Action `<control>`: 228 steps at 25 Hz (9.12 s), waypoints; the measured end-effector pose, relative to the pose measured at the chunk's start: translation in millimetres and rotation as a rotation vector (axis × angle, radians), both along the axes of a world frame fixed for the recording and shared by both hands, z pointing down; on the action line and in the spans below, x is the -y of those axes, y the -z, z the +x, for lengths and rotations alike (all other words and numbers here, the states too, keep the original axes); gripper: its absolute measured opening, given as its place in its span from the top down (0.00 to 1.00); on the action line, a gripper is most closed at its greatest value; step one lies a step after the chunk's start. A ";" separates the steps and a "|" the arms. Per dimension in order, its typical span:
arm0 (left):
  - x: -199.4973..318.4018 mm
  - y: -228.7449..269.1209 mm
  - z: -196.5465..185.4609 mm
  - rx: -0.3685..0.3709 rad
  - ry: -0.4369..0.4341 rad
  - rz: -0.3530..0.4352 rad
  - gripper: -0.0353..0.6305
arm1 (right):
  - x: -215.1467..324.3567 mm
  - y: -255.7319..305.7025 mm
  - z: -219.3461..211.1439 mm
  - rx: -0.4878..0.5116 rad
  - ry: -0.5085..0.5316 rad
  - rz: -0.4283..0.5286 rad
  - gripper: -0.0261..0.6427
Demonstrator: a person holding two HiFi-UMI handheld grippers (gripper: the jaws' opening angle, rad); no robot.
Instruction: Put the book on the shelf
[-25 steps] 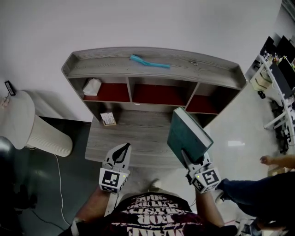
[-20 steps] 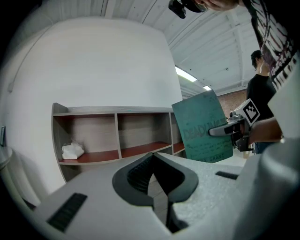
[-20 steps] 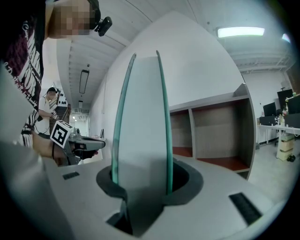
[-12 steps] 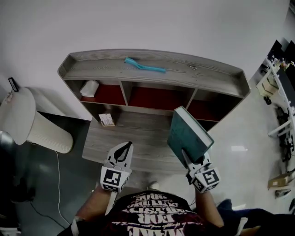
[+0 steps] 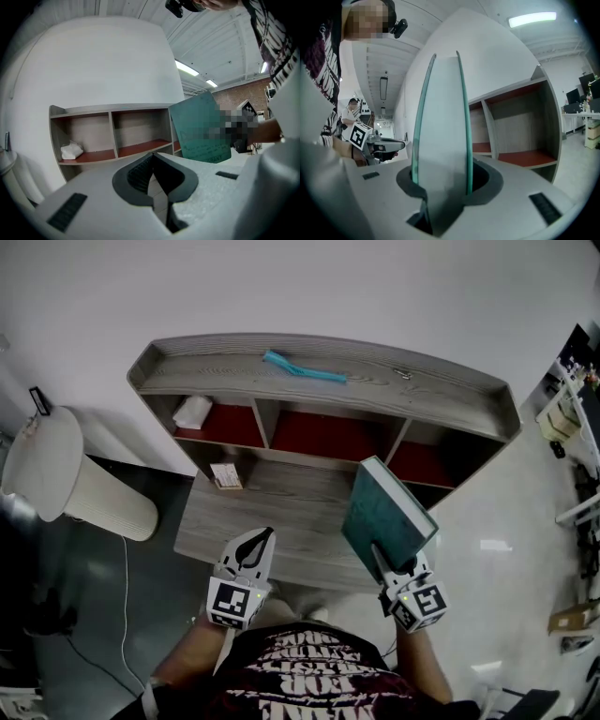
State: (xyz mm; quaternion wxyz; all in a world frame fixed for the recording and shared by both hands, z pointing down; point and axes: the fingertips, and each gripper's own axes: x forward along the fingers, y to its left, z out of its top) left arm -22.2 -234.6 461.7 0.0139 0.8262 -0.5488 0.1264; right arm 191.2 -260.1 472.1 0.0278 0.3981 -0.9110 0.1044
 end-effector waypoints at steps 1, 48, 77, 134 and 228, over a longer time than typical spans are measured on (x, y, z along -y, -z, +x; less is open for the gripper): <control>-1.4 -0.8 -0.3 0.006 -0.004 -0.004 0.94 | -0.6 -0.3 -1.2 0.003 -0.002 -0.004 0.72; 95.5 -36.0 -51.3 -0.040 -0.119 -0.079 0.94 | 86.7 -20.4 -77.0 0.097 -0.064 -0.148 0.72; 111.5 -77.6 -3.6 -0.053 -0.304 -0.186 0.94 | 135.0 -27.1 -80.4 0.331 -0.151 -0.284 0.72; 194.4 -87.8 -42.7 0.073 -0.175 -0.205 0.94 | 176.6 -42.2 -135.7 0.814 -0.109 -0.530 0.71; 157.8 -125.5 -90.7 -0.006 -0.139 -0.307 0.94 | 170.4 -76.2 -143.3 0.976 -0.090 -0.690 0.69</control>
